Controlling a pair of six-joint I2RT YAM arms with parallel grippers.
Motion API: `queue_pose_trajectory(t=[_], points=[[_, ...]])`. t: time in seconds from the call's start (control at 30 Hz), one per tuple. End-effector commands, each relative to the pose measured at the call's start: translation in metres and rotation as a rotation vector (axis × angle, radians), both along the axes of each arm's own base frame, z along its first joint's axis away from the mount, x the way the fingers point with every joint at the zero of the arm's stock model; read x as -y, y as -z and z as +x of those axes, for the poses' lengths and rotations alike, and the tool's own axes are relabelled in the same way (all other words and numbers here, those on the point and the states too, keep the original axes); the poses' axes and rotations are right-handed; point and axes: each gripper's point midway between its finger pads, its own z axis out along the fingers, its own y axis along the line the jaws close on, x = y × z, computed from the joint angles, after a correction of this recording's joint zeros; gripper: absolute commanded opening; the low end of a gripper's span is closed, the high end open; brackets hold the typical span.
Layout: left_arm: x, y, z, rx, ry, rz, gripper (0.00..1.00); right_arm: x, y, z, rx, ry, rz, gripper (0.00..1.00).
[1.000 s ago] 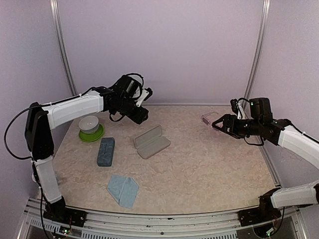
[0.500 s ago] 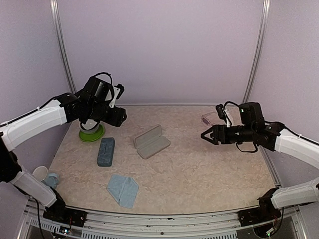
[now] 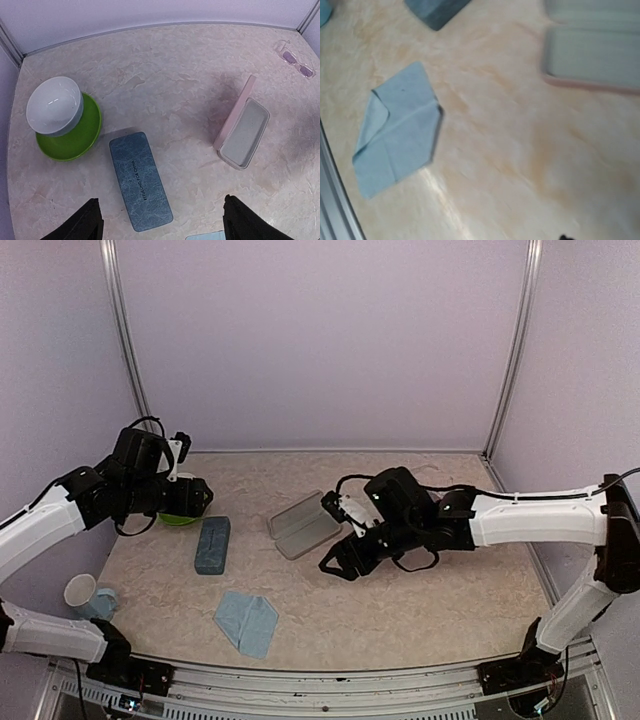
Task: Organize the sunglasses
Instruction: Move the glasses cleaning cloth to the center of the board.
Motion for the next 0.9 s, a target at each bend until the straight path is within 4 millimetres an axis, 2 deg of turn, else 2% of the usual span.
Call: queue_pose_trajectory(t=[0.0, 0.1, 0.23, 0.33, 0.43, 0.53, 0.87], points=[[0.002, -0.001, -0.012, 0.021, 0.041, -0.062, 0.81, -0.041, 0.016, -0.002, 0.042, -0.061, -0.054, 0.64], [-0.002, 0.008, -0.020, 0.025, 0.050, -0.060, 0.81, -0.069, 0.035, -0.009, 0.037, -0.099, -0.084, 0.60], [-0.003, 0.004, -0.028, 0.062, 0.056, -0.109, 0.82, -0.100, 0.060, -0.017, 0.009, -0.136, -0.124, 0.57], [-0.006, 0.002, -0.032, 0.088, 0.043, -0.130, 0.92, -0.115, 0.073, -0.020, -0.002, -0.150, -0.146, 0.54], [-0.012, -0.001, -0.036, 0.121, 0.029, -0.142, 0.98, -0.122, 0.087, -0.018, -0.014, -0.143, -0.178, 0.51], [-0.014, -0.002, -0.039, 0.144, 0.027, -0.158, 0.99, -0.126, 0.096, -0.017, -0.023, -0.141, -0.195, 0.48], [-0.015, 0.000, -0.044, 0.184, 0.038, -0.185, 0.99, -0.141, 0.118, -0.035, -0.041, -0.216, -0.231, 0.42]])
